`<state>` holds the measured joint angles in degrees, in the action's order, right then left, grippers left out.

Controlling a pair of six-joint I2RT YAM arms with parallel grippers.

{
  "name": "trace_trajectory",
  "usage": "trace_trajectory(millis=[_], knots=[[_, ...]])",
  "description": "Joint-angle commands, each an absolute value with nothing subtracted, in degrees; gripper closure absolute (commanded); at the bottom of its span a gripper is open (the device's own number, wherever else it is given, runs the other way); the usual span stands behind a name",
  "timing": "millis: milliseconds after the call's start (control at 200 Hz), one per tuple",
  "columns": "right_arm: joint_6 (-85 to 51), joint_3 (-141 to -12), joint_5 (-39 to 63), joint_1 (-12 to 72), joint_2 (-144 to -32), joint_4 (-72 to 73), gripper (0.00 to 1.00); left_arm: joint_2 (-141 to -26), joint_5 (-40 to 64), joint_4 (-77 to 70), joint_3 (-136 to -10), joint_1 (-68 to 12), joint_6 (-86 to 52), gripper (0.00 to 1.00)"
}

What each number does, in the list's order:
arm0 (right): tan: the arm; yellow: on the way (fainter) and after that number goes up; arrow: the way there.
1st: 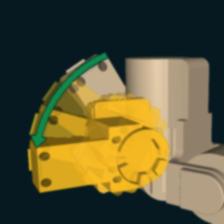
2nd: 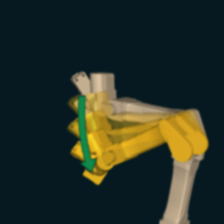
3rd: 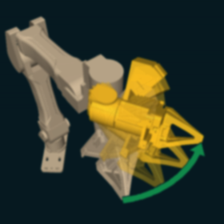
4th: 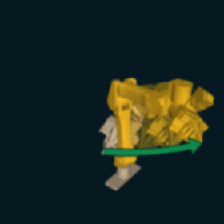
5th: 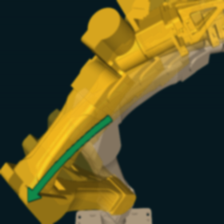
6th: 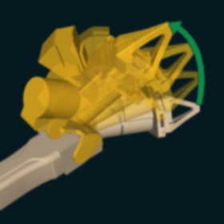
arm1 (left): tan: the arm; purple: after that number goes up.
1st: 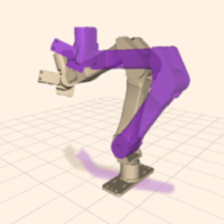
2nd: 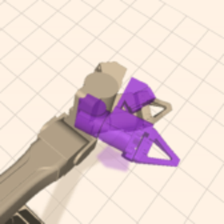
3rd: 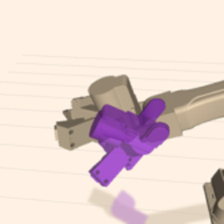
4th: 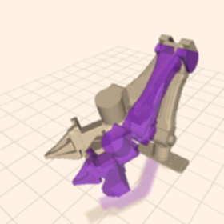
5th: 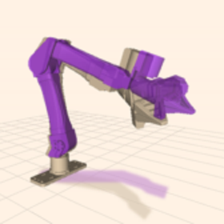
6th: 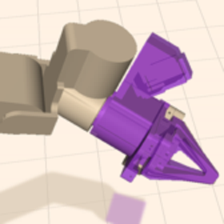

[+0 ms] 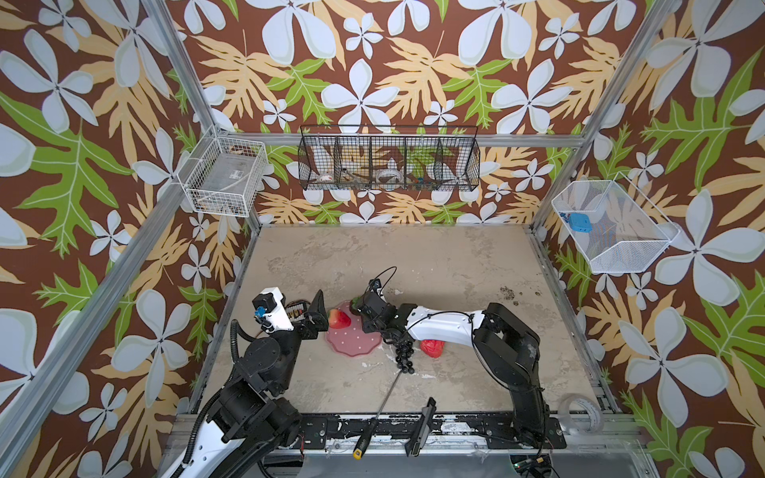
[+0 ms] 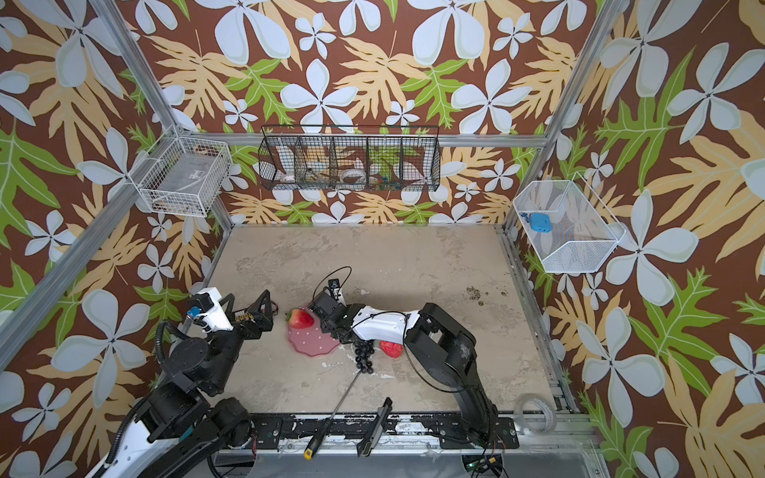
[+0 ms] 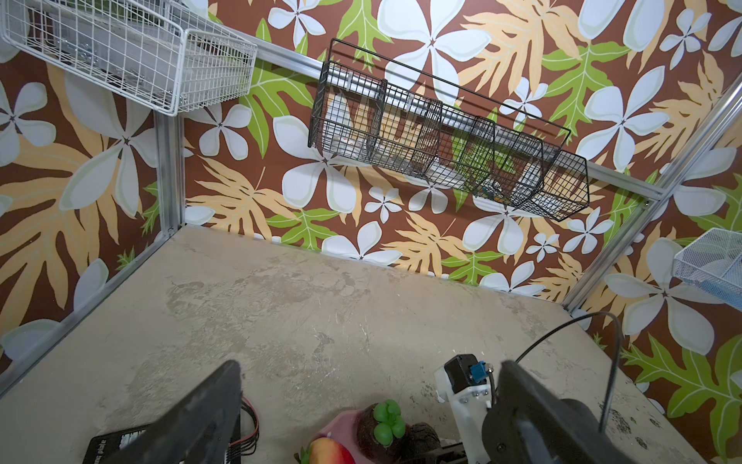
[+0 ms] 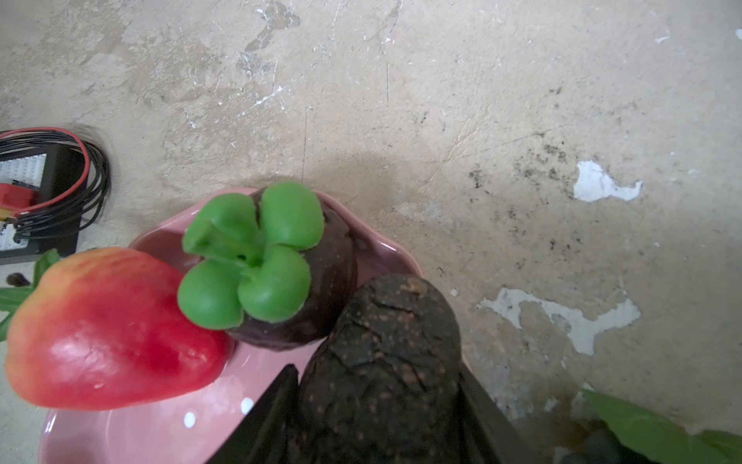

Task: Arrange fruit in a fruit bowl
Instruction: Place the fruit in the fruit bowl.

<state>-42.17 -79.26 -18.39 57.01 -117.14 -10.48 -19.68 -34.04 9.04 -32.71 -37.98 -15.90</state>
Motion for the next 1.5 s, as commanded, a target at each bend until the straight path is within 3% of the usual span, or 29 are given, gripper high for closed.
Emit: trace_trajectory(millis=[0,716,1176,1496], knots=[[-42.6,-79.7,-19.4,56.8,-117.8,-10.1,0.43,-19.8,-34.5,7.0,-32.7,-37.9,-15.4,0.00],[-40.9,-82.1,-20.7,56.0,-118.9,-10.3,0.40,-20.0,-34.9,7.0,-32.7,-37.9,-15.3,0.00],[-41.1,-82.1,-20.6,56.1,-118.2,-11.4,0.30,-20.0,-35.1,7.0,-32.7,-37.9,-15.2,0.00],[-41.2,-79.7,-19.2,56.0,-115.5,-11.2,0.13,-20.2,-35.1,7.0,-32.7,-37.9,-15.2,0.00]])
